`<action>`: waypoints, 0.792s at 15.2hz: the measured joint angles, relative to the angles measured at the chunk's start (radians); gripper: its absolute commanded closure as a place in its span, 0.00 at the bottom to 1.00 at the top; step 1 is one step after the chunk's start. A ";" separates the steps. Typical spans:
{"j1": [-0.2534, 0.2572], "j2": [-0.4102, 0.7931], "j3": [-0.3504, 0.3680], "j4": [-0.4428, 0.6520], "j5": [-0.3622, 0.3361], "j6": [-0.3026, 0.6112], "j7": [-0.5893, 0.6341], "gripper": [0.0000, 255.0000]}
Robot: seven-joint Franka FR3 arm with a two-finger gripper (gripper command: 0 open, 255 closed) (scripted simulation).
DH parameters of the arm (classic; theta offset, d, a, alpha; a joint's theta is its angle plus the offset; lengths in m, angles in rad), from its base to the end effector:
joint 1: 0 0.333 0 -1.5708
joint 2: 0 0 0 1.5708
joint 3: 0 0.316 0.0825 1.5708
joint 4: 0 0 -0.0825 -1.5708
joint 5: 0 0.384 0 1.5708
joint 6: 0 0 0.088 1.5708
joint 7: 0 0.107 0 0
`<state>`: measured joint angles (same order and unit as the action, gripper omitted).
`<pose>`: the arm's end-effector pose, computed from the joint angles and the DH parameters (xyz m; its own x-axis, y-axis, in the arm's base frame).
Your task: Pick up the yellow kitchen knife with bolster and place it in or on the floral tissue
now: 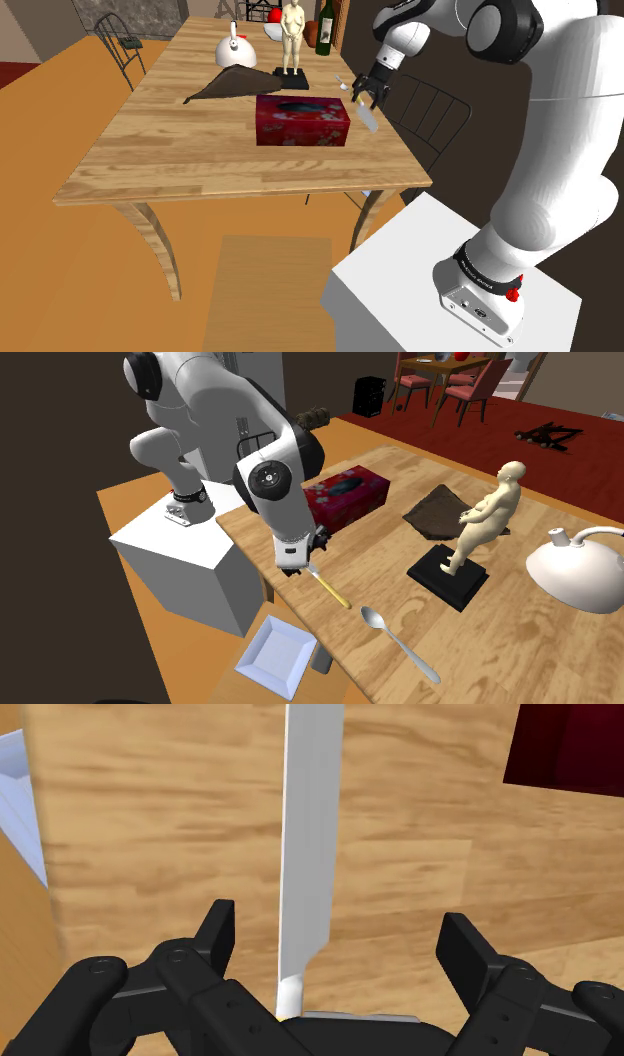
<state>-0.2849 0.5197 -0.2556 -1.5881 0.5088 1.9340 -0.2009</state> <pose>0.6047 -0.2980 0.3329 0.8640 -0.4914 -0.1095 -0.4973 -0.7991 -0.3377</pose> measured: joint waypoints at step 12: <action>0.006 0.011 0.005 -0.019 0.008 0.031 -0.005 1.00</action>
<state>-0.2791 0.5302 -0.2507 -1.6073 0.5168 1.9652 -0.2062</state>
